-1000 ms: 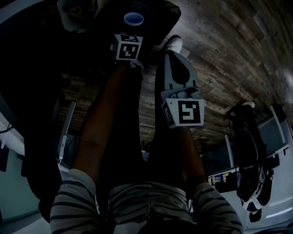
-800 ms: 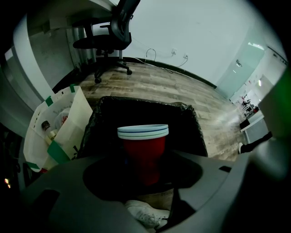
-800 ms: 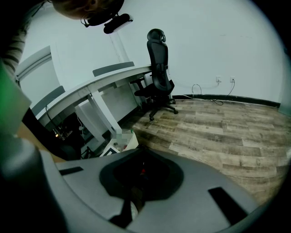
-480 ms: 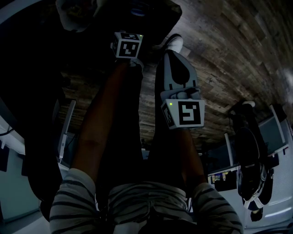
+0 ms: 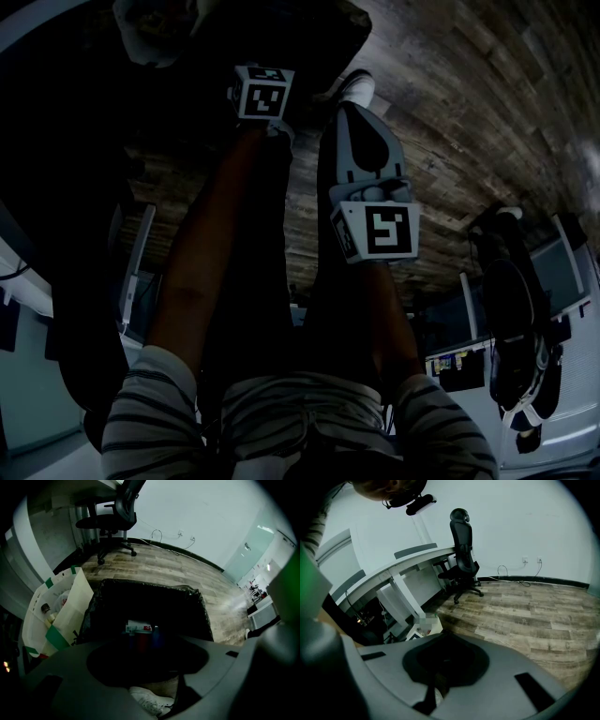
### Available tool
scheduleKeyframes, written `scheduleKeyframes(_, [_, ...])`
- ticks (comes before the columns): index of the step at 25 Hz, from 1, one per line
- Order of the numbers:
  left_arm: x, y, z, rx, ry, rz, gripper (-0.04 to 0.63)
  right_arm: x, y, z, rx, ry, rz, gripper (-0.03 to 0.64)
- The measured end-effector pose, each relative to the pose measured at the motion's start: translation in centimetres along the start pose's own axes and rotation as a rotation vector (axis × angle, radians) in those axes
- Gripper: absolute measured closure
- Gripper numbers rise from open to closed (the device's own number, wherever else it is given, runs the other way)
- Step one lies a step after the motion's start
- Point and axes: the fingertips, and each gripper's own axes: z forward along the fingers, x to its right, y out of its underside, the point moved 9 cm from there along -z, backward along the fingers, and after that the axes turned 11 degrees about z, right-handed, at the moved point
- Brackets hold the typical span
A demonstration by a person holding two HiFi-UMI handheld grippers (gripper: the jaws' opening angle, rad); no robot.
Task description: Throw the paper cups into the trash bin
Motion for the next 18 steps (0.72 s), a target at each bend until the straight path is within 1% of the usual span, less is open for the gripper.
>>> scheduleKeyframes(10, [0.6,-0.8,-1.3,0.018,-0.014,-0.004,0.33,-0.2,-0.6,-0.9,0.045,-0.02,-0.021,0.609])
scheduleKeyframes(13, [0.6,-1.0,-1.9,0.02,-0.018,-0.008,0.336,-0.4,-1.1,-1.2,0.078,-0.031,-0.011,0.609])
scheduleKeyframes(16, [0.6,-1.7,-2.4,0.022,-0.022,-0.021,0.348,-0.1,-1.8,-1.2,0.064,-0.034,-0.009,0.609])
scheduleKeyframes(18, [0.6,-2.2,-2.9,0.026,-0.026,-0.029,0.357,0.1,-2.2,-1.3,0.043,-0.022,-0.016,0.609])
